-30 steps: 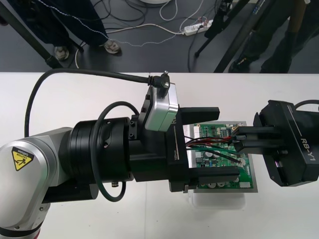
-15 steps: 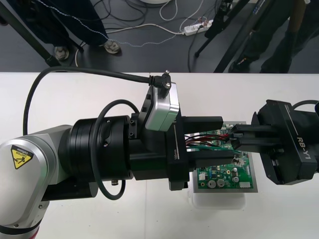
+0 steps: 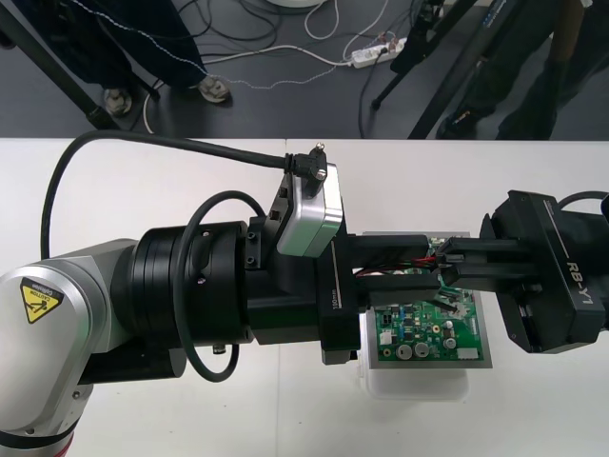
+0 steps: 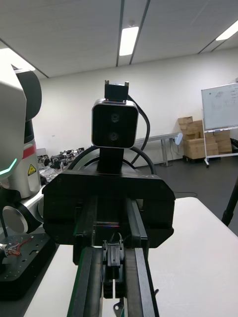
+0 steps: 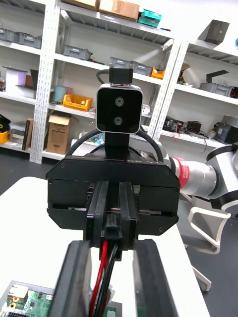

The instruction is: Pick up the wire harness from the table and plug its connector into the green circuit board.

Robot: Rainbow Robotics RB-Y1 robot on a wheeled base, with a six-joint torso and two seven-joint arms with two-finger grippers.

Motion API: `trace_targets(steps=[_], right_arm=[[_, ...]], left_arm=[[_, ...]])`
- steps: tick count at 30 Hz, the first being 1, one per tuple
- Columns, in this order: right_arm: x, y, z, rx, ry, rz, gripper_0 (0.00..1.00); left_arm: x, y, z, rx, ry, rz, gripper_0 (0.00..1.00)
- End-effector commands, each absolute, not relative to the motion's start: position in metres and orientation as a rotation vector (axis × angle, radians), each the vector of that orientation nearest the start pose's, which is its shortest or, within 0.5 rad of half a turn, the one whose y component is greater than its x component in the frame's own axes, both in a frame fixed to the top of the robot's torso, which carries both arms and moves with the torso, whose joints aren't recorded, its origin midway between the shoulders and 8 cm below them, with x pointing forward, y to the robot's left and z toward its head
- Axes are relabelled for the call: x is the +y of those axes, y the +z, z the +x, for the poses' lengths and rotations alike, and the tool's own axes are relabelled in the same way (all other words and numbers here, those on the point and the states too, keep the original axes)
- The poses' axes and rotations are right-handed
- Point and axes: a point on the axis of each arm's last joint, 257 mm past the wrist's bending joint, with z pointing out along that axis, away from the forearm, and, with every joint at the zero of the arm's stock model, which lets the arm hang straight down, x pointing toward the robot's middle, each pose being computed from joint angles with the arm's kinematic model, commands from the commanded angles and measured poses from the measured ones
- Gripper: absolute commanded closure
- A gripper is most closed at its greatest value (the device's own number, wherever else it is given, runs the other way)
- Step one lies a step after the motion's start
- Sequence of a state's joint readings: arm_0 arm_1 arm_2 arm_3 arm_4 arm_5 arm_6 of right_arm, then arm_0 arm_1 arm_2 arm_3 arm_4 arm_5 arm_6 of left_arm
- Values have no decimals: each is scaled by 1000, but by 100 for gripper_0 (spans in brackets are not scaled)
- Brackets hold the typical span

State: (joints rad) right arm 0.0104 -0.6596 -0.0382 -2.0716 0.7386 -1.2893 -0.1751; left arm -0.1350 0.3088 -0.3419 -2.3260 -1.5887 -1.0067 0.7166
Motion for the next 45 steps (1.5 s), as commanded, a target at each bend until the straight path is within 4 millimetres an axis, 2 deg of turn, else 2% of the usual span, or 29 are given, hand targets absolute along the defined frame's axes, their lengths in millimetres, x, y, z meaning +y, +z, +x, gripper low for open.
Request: trace_targets(steps=[1,4,8,25,27,29,30,31,38,45], right_arm=[[-87,1,242,888,1209,-1172,100],[-87,0,242,888,1211,-1174,100],[-87,0,241,888,1212,-1175,100],[-87,-1,240,890,1220,-1182,98],[-87,0,238,885,1222,-1185,80],[-88,2,239,878,1214,-1182,23],[-89,2,239,878,1212,-1182,15],[-89,2,239,875,1207,-1184,1],[-94,3,239,867,1185,-1200,0],[-98,2,237,867,1172,-1222,0]], left_arm=[[-89,4,238,992,-1067,1212,79],[-89,4,238,991,-1065,1214,83],[-89,4,238,987,-1066,1215,100],[-87,3,235,982,-1070,1222,100],[-86,3,235,982,-1070,1224,100],[-85,4,236,978,-1068,1221,100],[-85,4,237,977,-1065,1219,100],[-84,5,237,975,-1065,1217,100],[-81,5,241,967,-1036,1222,100],[-70,-10,257,1006,-951,1245,100]])
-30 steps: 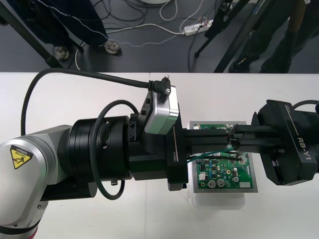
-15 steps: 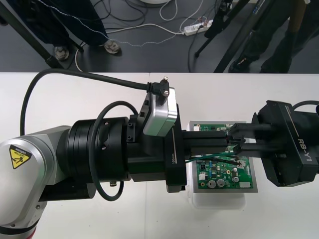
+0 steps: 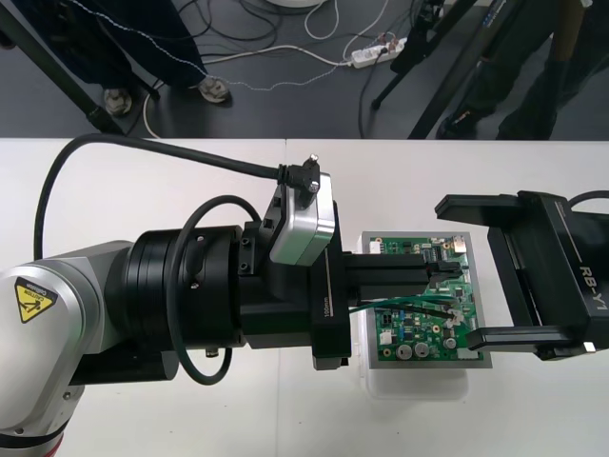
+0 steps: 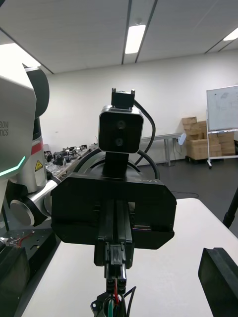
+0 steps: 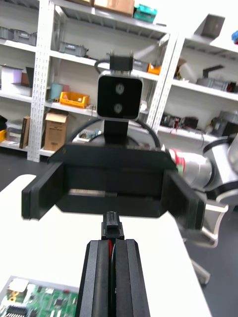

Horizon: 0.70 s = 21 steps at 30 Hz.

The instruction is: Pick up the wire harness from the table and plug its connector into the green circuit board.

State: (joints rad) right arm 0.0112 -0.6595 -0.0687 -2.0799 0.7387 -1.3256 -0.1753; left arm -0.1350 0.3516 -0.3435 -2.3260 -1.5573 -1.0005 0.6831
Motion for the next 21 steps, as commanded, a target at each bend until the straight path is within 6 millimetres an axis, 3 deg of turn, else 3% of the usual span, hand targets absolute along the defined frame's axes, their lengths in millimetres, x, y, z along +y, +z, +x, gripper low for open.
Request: trace_targets(steps=[1,8,21], right_arm=[[-98,2,237,867,1170,-1227,0],[-112,-20,239,951,1071,-1365,0],[-170,-80,259,1192,732,-1715,0]], left_arm=[[-69,-11,259,1011,-943,1246,100],[-52,-20,278,1053,-900,1224,100],[-13,-36,303,1078,-983,1212,100]])
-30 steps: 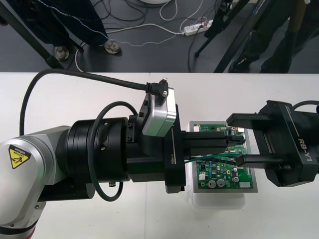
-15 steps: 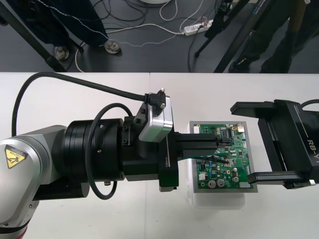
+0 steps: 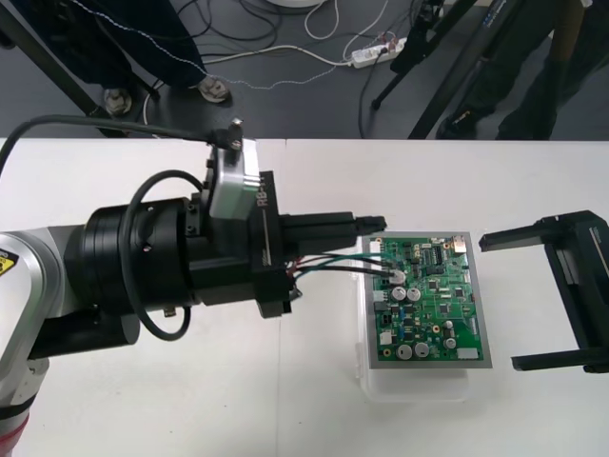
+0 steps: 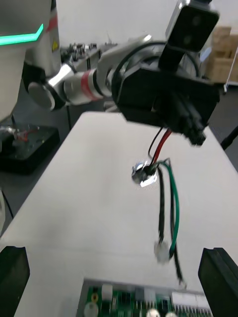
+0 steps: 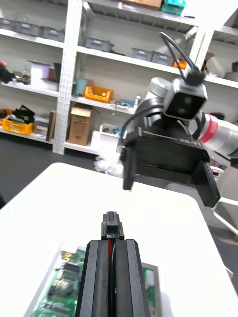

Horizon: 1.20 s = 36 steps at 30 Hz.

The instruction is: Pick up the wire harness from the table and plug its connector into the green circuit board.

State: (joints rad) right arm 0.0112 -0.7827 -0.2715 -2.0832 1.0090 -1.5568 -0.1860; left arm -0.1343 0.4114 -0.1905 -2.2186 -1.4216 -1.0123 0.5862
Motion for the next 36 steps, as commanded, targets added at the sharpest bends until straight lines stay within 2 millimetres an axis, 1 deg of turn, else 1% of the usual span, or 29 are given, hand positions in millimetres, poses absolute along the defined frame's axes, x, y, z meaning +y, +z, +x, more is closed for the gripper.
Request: trace_targets(steps=[1,6,7,8,11,12,22,23,25,26,28,29,32,34,35,36], right_arm=[[-175,-85,262,1219,704,-1739,0],[-190,-98,271,1292,621,-1795,0],[-190,-98,271,1292,621,-1795,0],[-196,-104,276,1318,586,-1812,0],[-210,-116,287,1374,500,-1848,0],[-211,-118,288,1381,487,-1854,0],[-211,-118,288,1381,487,-1854,0],[-221,-127,293,1427,466,-1856,0],[-225,-131,296,1447,446,-1859,0],[-228,-129,302,1441,403,-1875,0],[-229,-131,303,1443,394,-1881,0],[-232,-130,303,1446,382,-1891,0],[-239,-133,305,1466,355,-1910,0],[-251,-139,310,1503,299,-1940,0],[-253,-140,311,1512,285,-1947,0],[-261,-144,315,1537,249,-1964,0]], left_arm=[[-9,-40,304,1073,-987,1218,100],[5,-55,311,1069,-994,1241,100],[5,-55,311,1069,-994,1241,100],[9,-62,312,1065,-1001,1248,100],[11,-72,316,1039,-992,1264,100],[12,-76,317,1032,-993,1268,100],[22,-108,330,959,-1016,1286,100],[22,-111,331,955,-1015,1287,100],[24,-116,334,942,-1016,1289,100],[26,-121,337,935,-1017,1287,100],[27,-124,339,930,-1016,1287,100],[27,-130,340,920,-1020,1293,100],[30,-138,343,911,-1019,1297,100],[31,-144,346,901,-1010,1306,100],[32,-144,347,898,-1010,1307,100],[31,-148,348,894,-1014,1314,100]])
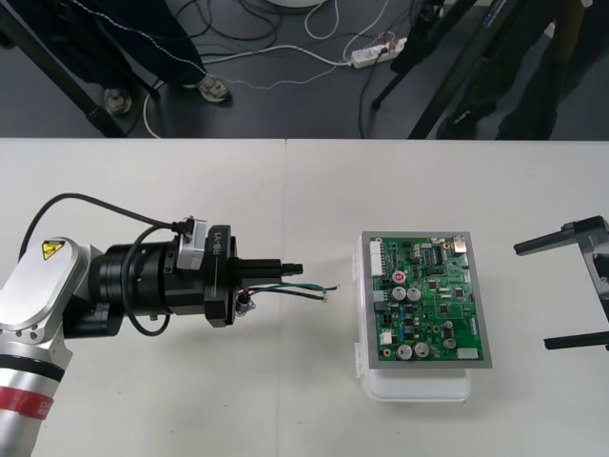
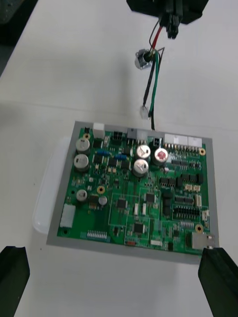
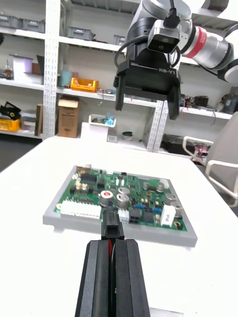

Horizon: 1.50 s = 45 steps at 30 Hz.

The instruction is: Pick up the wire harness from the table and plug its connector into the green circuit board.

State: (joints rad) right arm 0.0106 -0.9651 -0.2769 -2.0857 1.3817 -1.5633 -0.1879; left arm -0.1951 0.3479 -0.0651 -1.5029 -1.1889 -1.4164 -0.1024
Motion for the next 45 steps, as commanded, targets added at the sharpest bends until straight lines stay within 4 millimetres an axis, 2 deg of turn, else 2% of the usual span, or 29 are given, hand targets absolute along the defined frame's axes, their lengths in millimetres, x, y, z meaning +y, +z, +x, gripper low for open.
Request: trace_targets(steps=[1,6,9,18,27,31,35,45], right_arm=[[-268,-147,318,1557,218,-1973,0],[-286,-161,325,1623,129,-2012,0],[-296,-180,327,1678,79,-2057,0],[-297,-213,324,1780,-6,-2127,0],[-291,-225,326,1766,-54,-2196,0],[-297,-231,335,1786,-135,-2223,0],[-299,-235,341,1856,-171,-2183,0],[-283,-245,342,1970,-155,-2111,0]], left_arm=[[32,-151,349,891,-1022,1314,100],[31,-164,355,880,-1044,1316,100],[26,-180,364,879,-1035,1314,100],[11,-197,367,853,-1036,1379,100],[-3,-209,357,857,-1086,1431,100],[-10,-210,354,857,-1097,1433,100],[-19,-209,351,853,-1119,1427,100],[-40,-209,347,853,-1137,1406,100]])
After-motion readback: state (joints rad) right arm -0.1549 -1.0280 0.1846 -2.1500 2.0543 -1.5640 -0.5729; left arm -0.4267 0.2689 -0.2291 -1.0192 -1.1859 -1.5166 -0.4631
